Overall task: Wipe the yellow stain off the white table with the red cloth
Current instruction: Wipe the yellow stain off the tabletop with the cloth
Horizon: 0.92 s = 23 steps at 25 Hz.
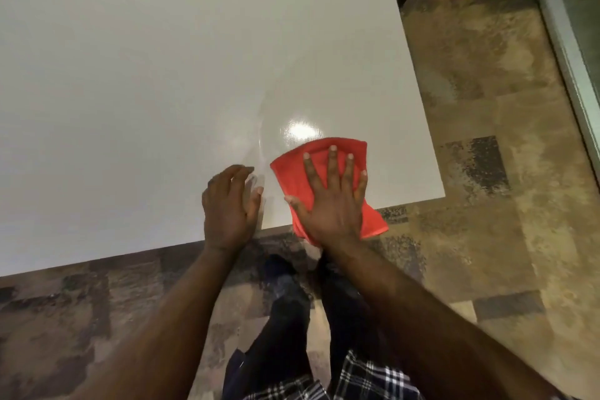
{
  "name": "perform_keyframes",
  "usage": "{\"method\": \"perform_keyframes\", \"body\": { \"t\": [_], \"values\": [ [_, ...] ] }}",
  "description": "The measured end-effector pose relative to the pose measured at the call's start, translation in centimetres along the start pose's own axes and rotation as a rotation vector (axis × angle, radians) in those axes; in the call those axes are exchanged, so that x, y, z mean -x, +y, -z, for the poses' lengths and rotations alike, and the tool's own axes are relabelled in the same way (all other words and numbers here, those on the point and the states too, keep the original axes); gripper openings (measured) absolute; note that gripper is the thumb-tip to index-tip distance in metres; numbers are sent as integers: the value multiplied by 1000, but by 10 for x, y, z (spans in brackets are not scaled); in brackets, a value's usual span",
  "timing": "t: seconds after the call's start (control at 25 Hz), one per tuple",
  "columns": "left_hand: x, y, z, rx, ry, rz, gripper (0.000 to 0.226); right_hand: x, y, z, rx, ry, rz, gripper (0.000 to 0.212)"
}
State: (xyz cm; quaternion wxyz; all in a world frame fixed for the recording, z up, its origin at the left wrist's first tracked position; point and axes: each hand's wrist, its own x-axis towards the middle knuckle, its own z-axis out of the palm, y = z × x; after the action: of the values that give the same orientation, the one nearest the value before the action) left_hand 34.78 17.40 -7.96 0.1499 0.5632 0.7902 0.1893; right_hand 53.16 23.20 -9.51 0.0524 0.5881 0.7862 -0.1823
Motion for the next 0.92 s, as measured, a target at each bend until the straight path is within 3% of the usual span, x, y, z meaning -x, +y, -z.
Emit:
{"method": "perform_keyframes", "body": {
  "t": [0.24, 0.56, 0.76, 0.92],
  "values": [
    [-10, -19, -23, -157, -172, -166, 60, -12, 14, -8, 8, 67, -60, 66],
    [-10, -24, -23, -130, -168, -177, 64, -56, 61, 15, 40, 137, -96, 61],
    [-10, -28, -22, -26, -156, -184, 65, -82, 47, 19, 82, 148, -85, 61],
    [-8, -30, -18, 87, -121, -193, 62, -97, 20, 19, 73, 126, 46, 60]
  ]
}}
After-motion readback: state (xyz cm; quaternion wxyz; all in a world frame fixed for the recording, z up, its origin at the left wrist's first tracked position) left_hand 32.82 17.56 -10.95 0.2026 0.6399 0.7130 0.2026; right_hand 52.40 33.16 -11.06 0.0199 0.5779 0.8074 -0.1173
